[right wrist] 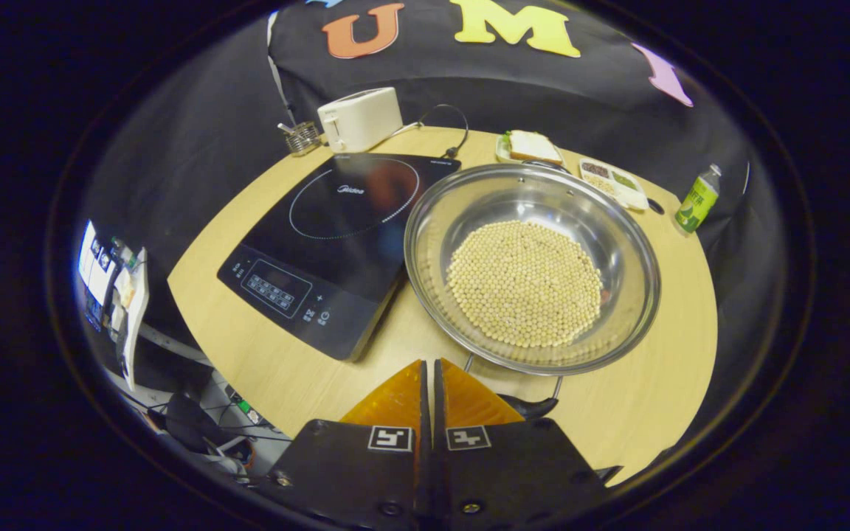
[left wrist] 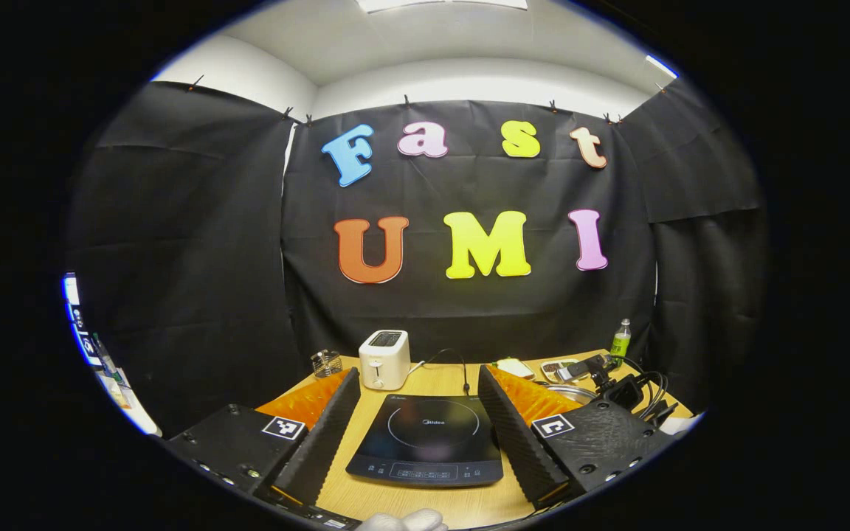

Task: First push the handle of the pot to place it horizontally, then grasp the pot with both hands and set it on the induction cooktop.

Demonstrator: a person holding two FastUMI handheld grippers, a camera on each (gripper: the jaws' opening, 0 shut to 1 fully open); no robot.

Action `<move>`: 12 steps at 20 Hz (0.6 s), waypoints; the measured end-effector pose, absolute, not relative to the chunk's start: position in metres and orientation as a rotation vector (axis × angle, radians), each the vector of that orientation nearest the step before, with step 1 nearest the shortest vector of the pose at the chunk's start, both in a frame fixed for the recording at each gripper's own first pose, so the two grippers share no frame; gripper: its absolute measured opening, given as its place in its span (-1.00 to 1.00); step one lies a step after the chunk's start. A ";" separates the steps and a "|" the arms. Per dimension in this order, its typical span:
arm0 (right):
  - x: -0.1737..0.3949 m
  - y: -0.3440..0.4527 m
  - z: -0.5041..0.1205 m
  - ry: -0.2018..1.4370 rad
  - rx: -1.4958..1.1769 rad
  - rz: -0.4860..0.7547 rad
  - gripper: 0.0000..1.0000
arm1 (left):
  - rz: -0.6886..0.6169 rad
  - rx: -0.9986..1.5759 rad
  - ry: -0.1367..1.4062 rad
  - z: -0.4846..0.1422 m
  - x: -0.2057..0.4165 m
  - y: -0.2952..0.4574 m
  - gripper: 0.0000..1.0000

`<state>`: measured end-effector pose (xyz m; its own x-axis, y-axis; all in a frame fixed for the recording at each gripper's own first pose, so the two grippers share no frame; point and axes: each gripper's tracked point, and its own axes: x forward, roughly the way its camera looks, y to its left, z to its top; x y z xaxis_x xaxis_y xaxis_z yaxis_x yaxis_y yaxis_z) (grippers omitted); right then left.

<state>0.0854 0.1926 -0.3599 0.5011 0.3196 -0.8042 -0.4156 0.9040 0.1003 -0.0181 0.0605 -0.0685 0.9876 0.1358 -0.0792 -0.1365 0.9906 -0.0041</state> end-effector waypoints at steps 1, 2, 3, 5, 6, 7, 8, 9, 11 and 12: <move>0.086 0.190 -0.362 0.953 -0.111 0.439 -0.99 | 0.140 -0.009 0.081 -0.069 -0.018 0.062 0.92; 0.085 0.192 -0.364 0.957 -0.103 0.447 -0.98 | 0.141 -0.010 0.084 -0.070 -0.017 0.063 0.92; 0.085 0.192 -0.367 0.965 -0.098 0.446 -0.93 | 0.145 -0.010 0.087 -0.072 -0.017 0.065 0.92; 0.083 0.191 -0.369 0.966 -0.098 0.440 -0.99 | 0.145 -0.013 0.092 -0.074 -0.015 0.065 0.92; 0.082 0.190 -0.371 0.969 -0.100 0.439 -0.98 | 0.147 -0.012 0.094 -0.074 -0.015 0.066 0.92; 0.082 0.188 -0.372 0.968 -0.098 0.435 -0.98 | 0.147 -0.012 0.093 -0.073 -0.014 0.066 0.92; 0.081 0.185 -0.373 0.972 -0.091 0.431 -0.98 | 0.147 -0.012 0.093 -0.073 -0.015 0.065 0.92; 0.082 0.183 -0.373 0.975 -0.080 0.427 -0.98 | 0.146 -0.013 0.092 -0.072 -0.015 0.064 0.92; 0.082 0.175 -0.376 0.985 -0.061 0.417 -0.99 | 0.142 -0.012 0.092 -0.074 -0.012 0.062 0.92; 0.081 0.171 -0.376 0.987 -0.054 0.412 -0.99 | 0.140 -0.012 0.093 -0.075 -0.012 0.061 0.92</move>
